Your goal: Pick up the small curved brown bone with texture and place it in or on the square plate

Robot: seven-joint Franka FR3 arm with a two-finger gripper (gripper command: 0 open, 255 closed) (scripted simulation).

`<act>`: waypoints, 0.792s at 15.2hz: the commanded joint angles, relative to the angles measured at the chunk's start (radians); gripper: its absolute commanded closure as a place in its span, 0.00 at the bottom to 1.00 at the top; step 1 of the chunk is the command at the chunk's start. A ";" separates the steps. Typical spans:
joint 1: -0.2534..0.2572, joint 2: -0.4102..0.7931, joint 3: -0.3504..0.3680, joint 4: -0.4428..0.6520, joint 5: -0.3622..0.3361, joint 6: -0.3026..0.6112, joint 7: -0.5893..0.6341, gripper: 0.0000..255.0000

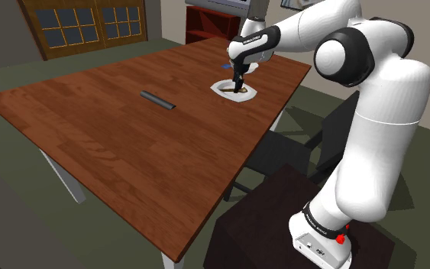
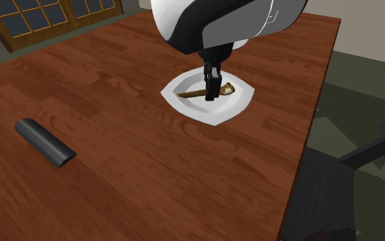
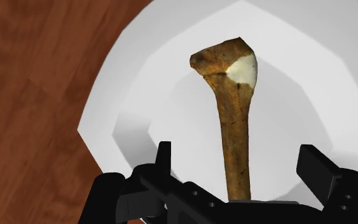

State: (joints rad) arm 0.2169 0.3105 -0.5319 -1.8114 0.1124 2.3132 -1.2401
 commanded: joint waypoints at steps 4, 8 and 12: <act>0.028 -0.081 -0.017 0.024 -0.054 -0.095 0.034 0.00; 0.028 -0.081 -0.017 0.024 -0.054 -0.095 0.034 0.00; 0.028 -0.081 -0.017 0.024 -0.054 -0.095 0.034 0.00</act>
